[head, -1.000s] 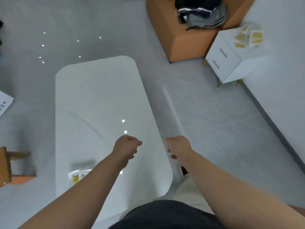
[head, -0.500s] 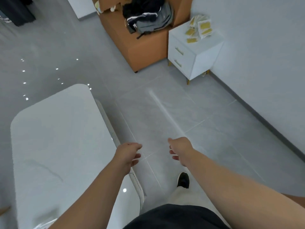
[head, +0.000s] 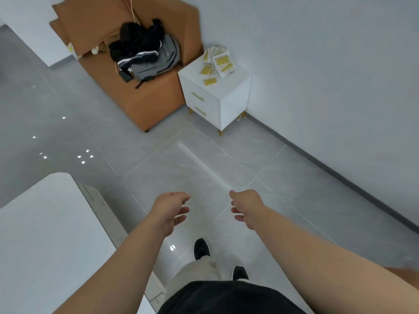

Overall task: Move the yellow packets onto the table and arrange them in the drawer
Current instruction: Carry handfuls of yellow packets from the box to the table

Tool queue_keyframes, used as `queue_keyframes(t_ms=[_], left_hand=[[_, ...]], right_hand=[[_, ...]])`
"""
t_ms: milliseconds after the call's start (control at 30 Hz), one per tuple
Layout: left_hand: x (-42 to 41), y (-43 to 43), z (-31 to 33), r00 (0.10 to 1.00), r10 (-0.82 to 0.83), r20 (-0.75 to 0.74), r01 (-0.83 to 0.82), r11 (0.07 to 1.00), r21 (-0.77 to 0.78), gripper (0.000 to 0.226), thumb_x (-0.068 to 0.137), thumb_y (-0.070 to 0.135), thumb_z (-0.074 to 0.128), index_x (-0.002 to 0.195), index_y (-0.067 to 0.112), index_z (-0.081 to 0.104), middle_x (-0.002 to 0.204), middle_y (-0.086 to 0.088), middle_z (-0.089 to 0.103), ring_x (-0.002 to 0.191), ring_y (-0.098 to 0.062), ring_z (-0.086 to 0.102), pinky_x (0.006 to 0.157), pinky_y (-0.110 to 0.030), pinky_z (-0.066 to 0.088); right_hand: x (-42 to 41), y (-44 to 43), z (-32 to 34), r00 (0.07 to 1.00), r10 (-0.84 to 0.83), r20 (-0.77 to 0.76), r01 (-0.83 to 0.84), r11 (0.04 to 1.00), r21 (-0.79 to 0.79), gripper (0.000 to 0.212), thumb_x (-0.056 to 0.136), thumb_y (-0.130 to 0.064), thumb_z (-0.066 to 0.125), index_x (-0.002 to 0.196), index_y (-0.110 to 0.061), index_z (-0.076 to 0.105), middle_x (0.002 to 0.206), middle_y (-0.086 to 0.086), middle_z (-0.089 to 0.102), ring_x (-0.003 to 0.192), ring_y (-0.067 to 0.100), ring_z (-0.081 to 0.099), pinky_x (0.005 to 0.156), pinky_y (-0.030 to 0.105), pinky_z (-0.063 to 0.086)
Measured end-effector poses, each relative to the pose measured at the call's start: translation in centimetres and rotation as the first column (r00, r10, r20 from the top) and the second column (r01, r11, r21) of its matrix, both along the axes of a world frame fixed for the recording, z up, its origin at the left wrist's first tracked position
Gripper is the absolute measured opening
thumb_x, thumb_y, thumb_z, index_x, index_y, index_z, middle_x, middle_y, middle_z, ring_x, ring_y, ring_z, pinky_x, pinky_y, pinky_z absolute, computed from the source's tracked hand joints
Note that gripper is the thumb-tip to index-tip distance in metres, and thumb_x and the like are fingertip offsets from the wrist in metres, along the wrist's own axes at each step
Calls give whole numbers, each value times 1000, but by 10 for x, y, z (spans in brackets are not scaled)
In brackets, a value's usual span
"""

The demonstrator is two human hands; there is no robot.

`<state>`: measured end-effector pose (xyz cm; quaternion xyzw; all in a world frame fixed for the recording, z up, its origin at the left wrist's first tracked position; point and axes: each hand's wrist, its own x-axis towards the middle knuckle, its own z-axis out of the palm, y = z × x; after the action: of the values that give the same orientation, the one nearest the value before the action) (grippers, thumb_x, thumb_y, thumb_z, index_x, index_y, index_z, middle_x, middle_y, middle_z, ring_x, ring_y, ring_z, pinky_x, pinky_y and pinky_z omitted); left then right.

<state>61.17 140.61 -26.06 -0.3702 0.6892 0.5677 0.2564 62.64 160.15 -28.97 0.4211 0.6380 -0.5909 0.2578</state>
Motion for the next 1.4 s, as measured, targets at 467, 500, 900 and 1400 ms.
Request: queue_keyframes(t_ms=[467, 500, 900, 1400], left_hand=[[-313, -12, -3, 976, -214, -38, 215, 976, 31, 14, 96, 14, 64, 109, 10, 64, 108, -7, 62, 86, -22, 63, 71, -33, 51], [-333, -12, -1, 971, -234, -42, 235, 972, 26, 11, 96, 14, 64, 107, 11, 64, 108, -7, 62, 86, -22, 63, 71, -33, 51], [-568, 43, -30, 938, -346, -32, 346, 938, 2, 16, 95, 16, 65, 110, 12, 61, 106, -6, 62, 84, -20, 63, 64, -31, 50], [-803, 107, -55, 951, -306, 41, 309, 943, -128, 13, 92, 12, 69, 99, 12, 58, 88, -6, 60, 76, -19, 56, 62, -29, 45]], right_hand=[[-269, -3, -2, 981, -195, 18, 194, 980, 48, 31, 101, -27, 58, 120, -3, 58, 112, 12, 65, 82, 20, 63, 56, 29, 47], [-284, -3, -1, 977, -213, 18, 212, 976, 48, 31, 100, -27, 59, 119, -2, 58, 111, 13, 65, 83, 20, 63, 56, 29, 47], [-493, 38, -22, 939, -341, 48, 339, 940, 36, 21, 101, -22, 58, 105, -2, 59, 102, 15, 62, 80, 23, 59, 55, 30, 47], [-758, 116, -47, 964, -211, 160, 211, 977, 21, 22, 101, -24, 57, 109, -4, 57, 85, 8, 57, 71, 18, 56, 65, 33, 50]])
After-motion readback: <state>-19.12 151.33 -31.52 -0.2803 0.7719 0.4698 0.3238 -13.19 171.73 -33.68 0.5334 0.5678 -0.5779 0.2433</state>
